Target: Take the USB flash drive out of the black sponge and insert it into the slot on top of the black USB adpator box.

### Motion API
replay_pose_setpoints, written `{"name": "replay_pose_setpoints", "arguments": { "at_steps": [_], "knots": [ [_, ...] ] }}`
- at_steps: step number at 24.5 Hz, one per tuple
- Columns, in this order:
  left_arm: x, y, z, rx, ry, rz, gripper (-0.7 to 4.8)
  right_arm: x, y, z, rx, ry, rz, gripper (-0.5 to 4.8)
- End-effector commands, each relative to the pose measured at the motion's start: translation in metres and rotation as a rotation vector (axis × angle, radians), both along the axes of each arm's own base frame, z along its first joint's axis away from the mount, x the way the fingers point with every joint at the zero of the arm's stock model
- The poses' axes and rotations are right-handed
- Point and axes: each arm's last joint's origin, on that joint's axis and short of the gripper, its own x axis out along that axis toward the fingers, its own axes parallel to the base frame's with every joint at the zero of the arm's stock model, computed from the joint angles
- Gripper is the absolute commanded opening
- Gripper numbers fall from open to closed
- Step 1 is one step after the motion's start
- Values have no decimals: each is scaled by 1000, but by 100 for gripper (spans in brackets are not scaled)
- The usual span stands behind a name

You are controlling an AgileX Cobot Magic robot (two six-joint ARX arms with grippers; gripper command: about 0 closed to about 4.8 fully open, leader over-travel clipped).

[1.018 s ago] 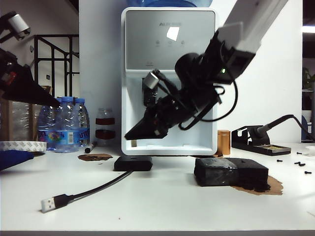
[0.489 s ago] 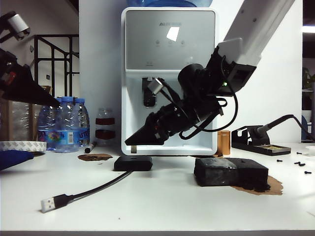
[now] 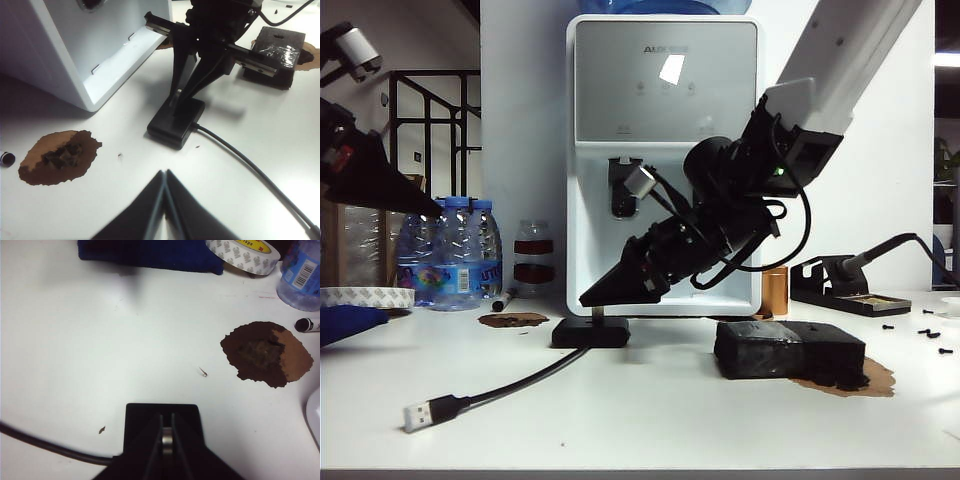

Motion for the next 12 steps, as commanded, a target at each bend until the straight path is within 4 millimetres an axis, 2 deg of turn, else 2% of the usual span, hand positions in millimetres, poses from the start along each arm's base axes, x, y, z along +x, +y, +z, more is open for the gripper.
{"name": "replay_pose_setpoints", "arguments": {
  "at_steps": [1,6,12],
  "knots": [
    [0,-1,2,-11,-14,-19,-4,2,0,-7,-1,3,2,-1],
    [0,-1,1,-12,-12,-20,-4,2,3,-16,5,18,8,-1],
    [-1,-1,0,-26,-2,-35,-4,0,5,-9,72,97,36,-1]
  ]
}}
